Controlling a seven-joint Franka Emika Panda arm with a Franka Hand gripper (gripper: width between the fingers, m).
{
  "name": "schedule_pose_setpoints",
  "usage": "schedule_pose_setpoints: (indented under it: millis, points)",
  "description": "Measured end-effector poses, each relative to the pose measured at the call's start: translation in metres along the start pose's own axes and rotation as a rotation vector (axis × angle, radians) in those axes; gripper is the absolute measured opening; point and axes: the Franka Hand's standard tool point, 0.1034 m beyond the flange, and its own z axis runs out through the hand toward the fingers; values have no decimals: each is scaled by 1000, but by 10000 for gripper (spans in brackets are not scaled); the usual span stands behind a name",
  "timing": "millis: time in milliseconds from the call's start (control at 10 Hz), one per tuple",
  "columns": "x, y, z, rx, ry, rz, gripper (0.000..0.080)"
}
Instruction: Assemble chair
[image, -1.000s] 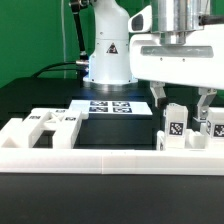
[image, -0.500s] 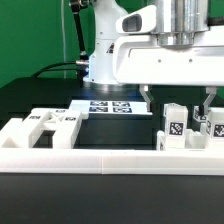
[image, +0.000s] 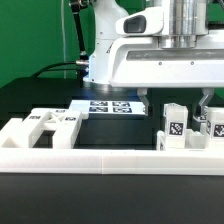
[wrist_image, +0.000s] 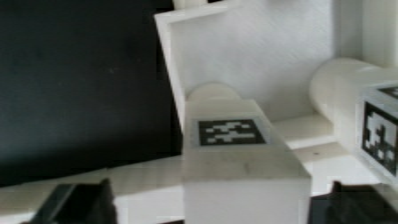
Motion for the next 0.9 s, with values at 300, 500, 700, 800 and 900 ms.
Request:
schedule_pose_setpoints:
  millis: [300, 500, 700, 800, 900]
  points:
    - [0, 0, 0, 0, 0, 42, 288]
    - [0, -1, 0, 3, -1, 94, 289]
    - [0, 0, 1, 6, -2, 266, 289]
    - [-1, -1, 1, 7, -3, 377, 289]
    - [-1, -2, 1, 6, -3, 457, 291]
